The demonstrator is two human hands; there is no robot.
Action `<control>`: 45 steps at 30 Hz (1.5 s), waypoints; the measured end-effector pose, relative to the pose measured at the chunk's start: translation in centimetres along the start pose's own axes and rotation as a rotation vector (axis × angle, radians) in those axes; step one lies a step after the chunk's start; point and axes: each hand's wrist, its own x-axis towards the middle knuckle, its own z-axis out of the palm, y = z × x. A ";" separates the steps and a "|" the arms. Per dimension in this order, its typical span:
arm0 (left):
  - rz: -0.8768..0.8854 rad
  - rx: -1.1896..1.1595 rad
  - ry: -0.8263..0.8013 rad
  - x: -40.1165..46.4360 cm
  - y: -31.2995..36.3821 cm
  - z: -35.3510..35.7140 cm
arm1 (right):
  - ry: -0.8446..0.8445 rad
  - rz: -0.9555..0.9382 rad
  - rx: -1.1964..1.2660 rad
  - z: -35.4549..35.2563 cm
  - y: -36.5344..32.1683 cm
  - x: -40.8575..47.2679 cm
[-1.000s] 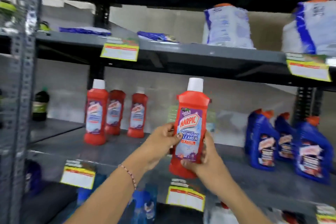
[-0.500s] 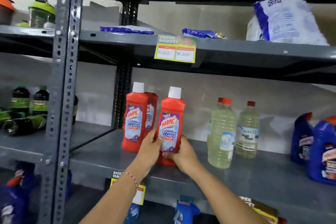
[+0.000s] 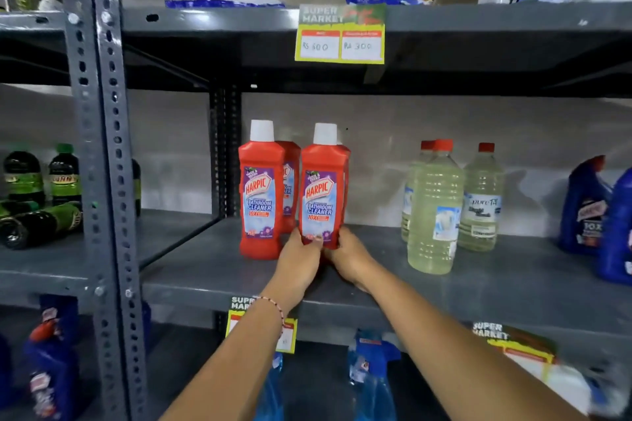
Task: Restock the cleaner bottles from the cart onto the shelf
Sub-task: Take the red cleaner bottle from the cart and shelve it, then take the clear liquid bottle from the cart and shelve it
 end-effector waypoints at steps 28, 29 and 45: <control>-0.104 -0.505 -0.720 -36.3 -2.2 44.3 | 1.024 0.377 0.643 -37.0 18.8 -45.9; -0.211 -0.469 -0.803 -38.9 -3.7 47.1 | 1.085 0.455 0.613 -38.4 21.3 -48.9; -0.742 0.925 -1.763 -69.9 -31.0 65.5 | 1.255 1.852 0.668 -33.4 50.0 -85.5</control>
